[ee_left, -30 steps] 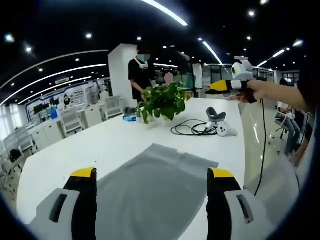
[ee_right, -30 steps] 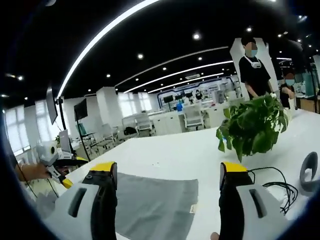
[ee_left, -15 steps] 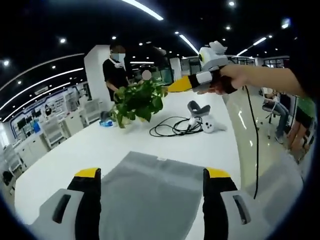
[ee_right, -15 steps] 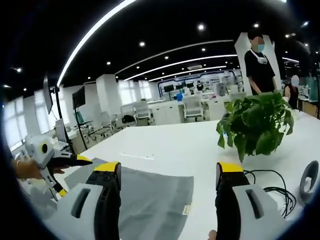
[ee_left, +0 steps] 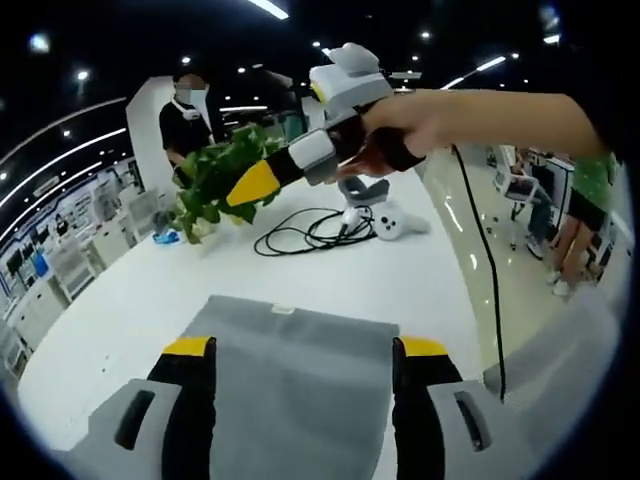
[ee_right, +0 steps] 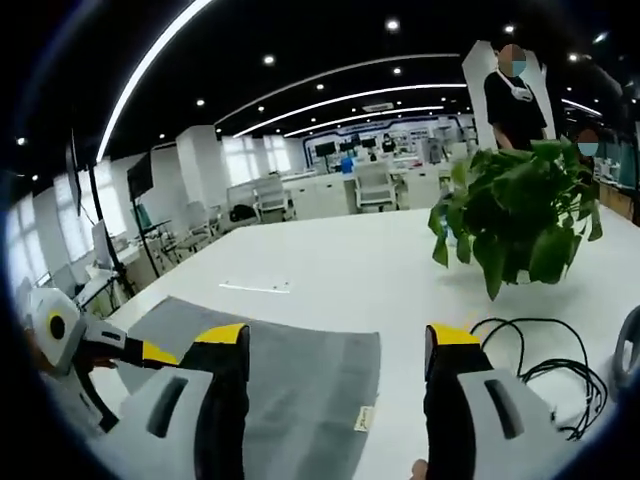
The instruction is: Fold the towel on the table until its edges align and the towel forms a compact rectangular stack.
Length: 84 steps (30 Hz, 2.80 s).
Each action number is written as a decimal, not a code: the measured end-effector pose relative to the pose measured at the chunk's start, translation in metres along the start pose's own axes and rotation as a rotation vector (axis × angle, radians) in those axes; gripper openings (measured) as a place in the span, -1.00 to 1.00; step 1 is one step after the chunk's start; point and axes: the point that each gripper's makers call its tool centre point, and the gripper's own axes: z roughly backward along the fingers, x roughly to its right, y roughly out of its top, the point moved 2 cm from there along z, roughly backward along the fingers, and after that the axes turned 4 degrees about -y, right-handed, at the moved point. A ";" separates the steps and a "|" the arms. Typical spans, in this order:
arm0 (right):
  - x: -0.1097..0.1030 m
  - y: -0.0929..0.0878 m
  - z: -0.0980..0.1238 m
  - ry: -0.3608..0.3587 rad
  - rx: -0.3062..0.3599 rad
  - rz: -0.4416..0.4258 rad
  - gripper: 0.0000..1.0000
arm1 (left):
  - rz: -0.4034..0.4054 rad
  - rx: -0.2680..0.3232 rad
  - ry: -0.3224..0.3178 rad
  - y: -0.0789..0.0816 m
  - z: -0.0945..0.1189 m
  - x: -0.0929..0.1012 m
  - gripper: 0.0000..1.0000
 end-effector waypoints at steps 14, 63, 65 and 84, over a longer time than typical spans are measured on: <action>0.005 -0.036 -0.048 -0.013 -0.067 -0.006 0.28 | 0.001 -0.042 -0.129 -0.023 -0.064 0.044 0.11; 0.024 -0.111 -0.151 -0.025 -0.249 0.093 -0.08 | 0.036 -0.041 -0.306 -0.061 -0.120 0.091 -0.75; 0.025 -0.112 -0.153 -0.027 -0.253 0.098 -0.10 | -0.007 -0.049 -0.305 -0.061 -0.120 0.092 -0.80; 0.039 -0.125 -0.161 -0.084 -0.254 0.157 -0.40 | -0.016 -0.043 -0.288 -0.061 -0.120 0.096 -0.94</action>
